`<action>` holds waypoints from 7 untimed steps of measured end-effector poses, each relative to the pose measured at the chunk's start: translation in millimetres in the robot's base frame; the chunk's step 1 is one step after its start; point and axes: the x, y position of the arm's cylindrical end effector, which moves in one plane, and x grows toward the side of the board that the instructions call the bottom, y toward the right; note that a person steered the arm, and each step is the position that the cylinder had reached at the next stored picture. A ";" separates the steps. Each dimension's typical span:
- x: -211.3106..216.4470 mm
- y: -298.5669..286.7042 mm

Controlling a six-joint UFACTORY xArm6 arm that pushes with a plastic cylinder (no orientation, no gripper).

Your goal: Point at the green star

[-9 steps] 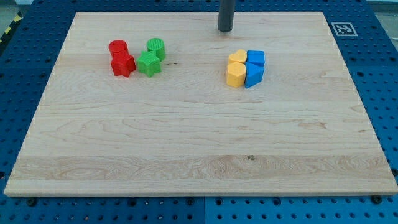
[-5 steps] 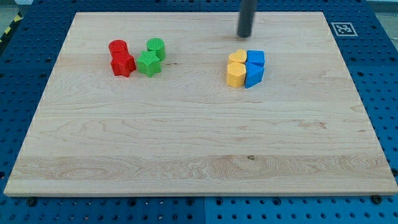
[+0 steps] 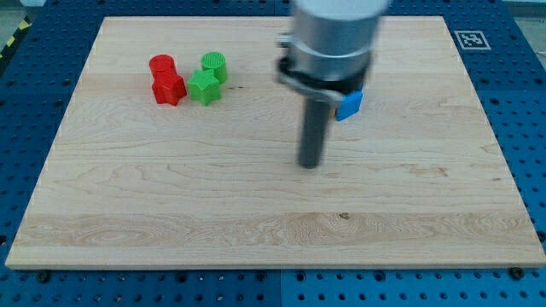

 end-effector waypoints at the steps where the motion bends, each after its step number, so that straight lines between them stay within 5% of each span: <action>1: -41.2 -85.8; 7: -94.6 -127.9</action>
